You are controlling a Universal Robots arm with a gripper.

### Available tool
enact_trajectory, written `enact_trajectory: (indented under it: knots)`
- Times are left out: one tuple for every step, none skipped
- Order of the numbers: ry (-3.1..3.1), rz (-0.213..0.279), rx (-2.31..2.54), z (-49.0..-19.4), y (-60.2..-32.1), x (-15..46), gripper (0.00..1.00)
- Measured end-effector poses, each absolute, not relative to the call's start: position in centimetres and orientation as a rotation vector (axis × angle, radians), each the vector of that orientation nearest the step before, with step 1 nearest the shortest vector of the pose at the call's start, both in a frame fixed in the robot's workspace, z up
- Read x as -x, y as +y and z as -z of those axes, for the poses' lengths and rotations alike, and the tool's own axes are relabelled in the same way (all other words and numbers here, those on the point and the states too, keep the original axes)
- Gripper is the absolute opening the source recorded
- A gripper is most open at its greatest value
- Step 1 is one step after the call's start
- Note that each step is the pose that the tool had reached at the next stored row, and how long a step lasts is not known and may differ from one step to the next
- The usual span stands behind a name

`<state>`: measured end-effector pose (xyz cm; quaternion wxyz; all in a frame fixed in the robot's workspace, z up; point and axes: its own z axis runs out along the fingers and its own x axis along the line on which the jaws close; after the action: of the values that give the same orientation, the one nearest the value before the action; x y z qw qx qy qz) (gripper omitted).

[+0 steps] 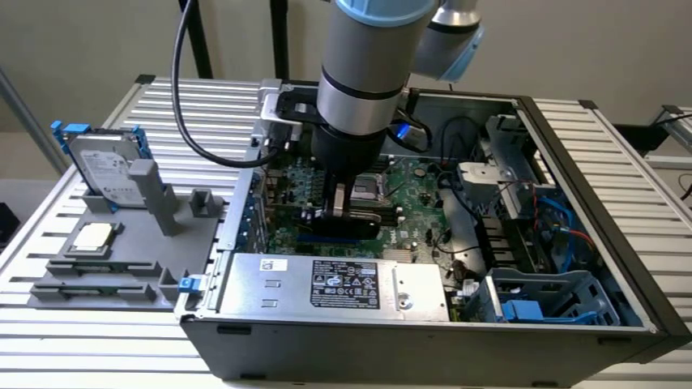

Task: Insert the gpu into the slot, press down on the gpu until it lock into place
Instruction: 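Insert the gpu into the slot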

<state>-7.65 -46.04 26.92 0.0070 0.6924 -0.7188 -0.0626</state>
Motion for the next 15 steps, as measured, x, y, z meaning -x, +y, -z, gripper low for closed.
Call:
enact_trajectory:
  knots:
    - [-2.248, 0.195, -2.165, -26.89, -46.03, 7.65, 0.26]
    - [-2.248, 0.195, -2.165, -26.87, -46.02, 7.65, 0.26]
    - [-2.248, 0.195, -2.165, -26.84, -46.01, 7.65, 0.26]
    - [-2.248, 0.195, -2.165, -26.8, -46.0, 7.65, 0.26]
    - [-2.248, 0.195, -2.165, -26.77, -45.99, 7.65, 0.26]
    - [-2.248, 0.195, -2.165, -26.73, -45.98, 7.65, 0.26]
    - [-2.248, 0.195, -2.165, -26.68, -45.98, 7.65, 0.26]
    - [-2.247, 0.194, -2.165, -26.64, -45.97, 7.65, 0.26]
    - [-2.247, 0.194, -2.165, -26.58, -45.96, 7.65, 0.26]
    - [-2.247, 0.194, -2.164, -26.54, -45.95, 7.65, 0.26]
    - [-2.247, 0.193, -2.164, -26.49, -45.95, 7.65, 0.26]
    - [-2.247, 0.193, -2.164, -26.45, -45.94, 7.65, 0.26]
    - [-2.246, 0.192, -2.164, -26.42, -45.93, 7.65, 0.26]
    - [-2.246, 0.192, -2.163, -26.39, -45.92, 7.65, 0.26]
    - [-2.246, 0.192, -2.163, -26.35, -45.92, 7.65, 0.26]
